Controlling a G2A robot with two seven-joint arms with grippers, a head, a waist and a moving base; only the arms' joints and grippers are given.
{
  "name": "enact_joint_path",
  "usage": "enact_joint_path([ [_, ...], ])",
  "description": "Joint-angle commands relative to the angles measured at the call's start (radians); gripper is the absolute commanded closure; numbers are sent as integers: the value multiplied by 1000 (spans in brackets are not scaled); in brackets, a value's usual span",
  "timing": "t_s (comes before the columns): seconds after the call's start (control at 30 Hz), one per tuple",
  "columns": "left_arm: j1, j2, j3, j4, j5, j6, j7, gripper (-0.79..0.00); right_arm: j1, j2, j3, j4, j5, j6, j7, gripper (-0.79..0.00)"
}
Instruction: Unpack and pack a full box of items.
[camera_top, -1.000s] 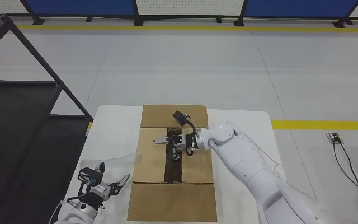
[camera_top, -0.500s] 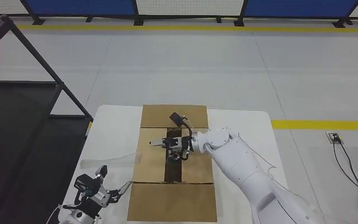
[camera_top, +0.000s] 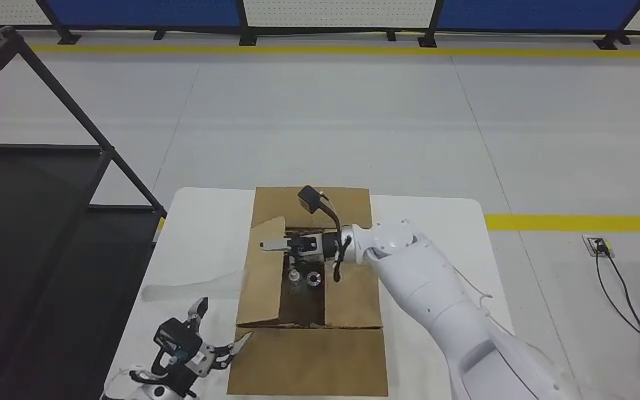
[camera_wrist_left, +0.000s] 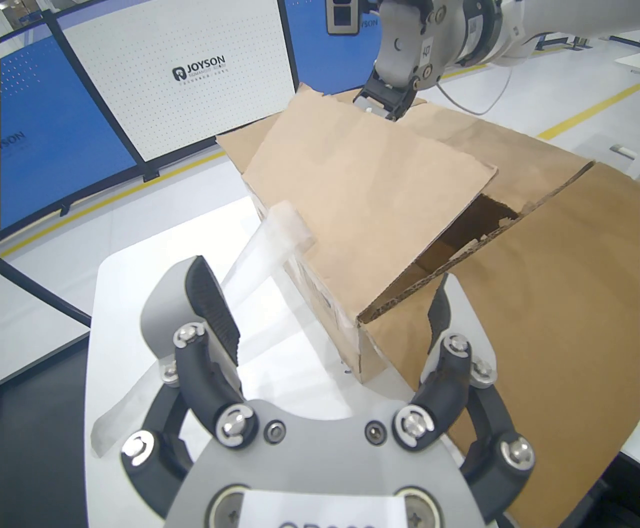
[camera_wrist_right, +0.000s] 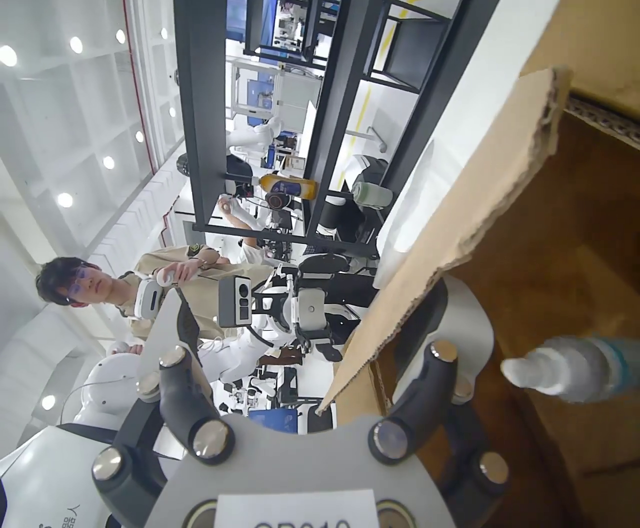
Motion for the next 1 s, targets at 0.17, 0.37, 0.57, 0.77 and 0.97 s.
enact_joint_path([
  [0.17,-37,-14,53,-12,-36,112,-24,-785,10,-9,-5,-47,-29,-23,10,-785],
  [0.37,-50,-22,56,-19,-89,158,-23,-785,-1,-6,-23,-105,-66,-37,-4,-785],
  [0.57,-22,-24,18,-31,-141,165,5,-785,-6,9,-20,-115,-75,-63,-29,-785],
  [0.77,13,-25,-44,-35,-212,165,11,-785,-6,35,-1,-111,-77,-85,-51,-785],
  [0.97,34,-25,-117,-13,-265,170,-6,-785,-15,74,37,-115,-70,-113,-80,-785],
])
